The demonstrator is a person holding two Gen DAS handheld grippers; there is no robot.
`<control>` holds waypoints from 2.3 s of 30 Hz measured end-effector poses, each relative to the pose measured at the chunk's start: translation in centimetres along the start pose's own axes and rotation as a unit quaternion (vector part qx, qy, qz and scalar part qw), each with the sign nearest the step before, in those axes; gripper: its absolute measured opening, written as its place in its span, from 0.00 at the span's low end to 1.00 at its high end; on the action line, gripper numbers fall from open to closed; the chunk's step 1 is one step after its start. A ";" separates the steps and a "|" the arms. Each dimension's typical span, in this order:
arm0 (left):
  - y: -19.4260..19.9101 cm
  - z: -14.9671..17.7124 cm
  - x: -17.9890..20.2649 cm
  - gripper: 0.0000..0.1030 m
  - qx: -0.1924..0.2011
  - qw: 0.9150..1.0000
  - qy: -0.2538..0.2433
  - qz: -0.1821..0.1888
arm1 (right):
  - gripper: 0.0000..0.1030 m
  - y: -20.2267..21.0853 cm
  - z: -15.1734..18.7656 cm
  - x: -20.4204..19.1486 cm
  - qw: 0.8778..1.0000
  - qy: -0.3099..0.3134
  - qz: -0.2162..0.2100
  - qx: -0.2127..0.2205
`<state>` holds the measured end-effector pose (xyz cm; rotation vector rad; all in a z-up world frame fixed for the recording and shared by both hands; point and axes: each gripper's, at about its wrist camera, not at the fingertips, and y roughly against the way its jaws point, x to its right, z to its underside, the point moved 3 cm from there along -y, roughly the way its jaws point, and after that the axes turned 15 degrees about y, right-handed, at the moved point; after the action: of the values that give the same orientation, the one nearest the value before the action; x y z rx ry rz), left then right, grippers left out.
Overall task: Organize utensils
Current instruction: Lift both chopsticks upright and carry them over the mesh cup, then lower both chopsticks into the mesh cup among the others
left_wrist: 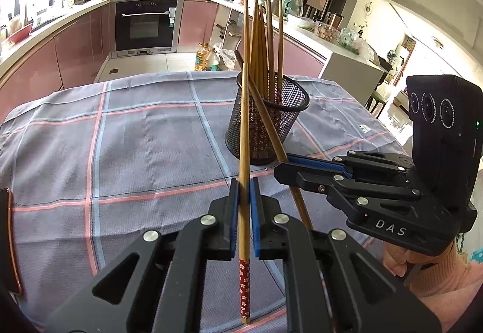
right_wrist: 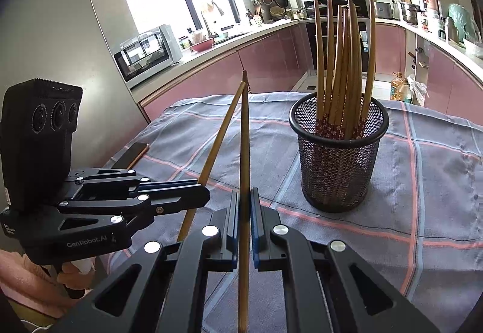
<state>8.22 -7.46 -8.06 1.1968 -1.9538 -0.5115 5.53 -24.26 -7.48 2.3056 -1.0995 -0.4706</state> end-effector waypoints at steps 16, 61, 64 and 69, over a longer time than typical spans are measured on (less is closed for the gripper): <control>0.6 -0.5 0.3 0.08 0.012 1.000 0.000 0.010 | 0.06 2.6 -1.2 1.6 0.999 -0.005 0.029 0.034; 3.6 -4.9 1.8 0.07 0.070 0.997 -0.003 0.039 | 0.06 5.9 -5.6 2.9 0.992 0.018 0.073 0.100; 3.9 -5.3 2.2 0.07 0.076 0.996 -0.008 0.040 | 0.06 6.0 -5.9 3.0 0.992 0.020 0.074 0.103; 4.4 -5.8 2.8 0.07 0.083 0.996 -0.013 0.043 | 0.06 6.2 -6.3 3.0 0.991 0.022 0.077 0.108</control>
<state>9.58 -7.46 -0.39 1.2051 -2.0936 -0.3273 6.87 -27.86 0.99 2.3778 -1.3514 -0.2504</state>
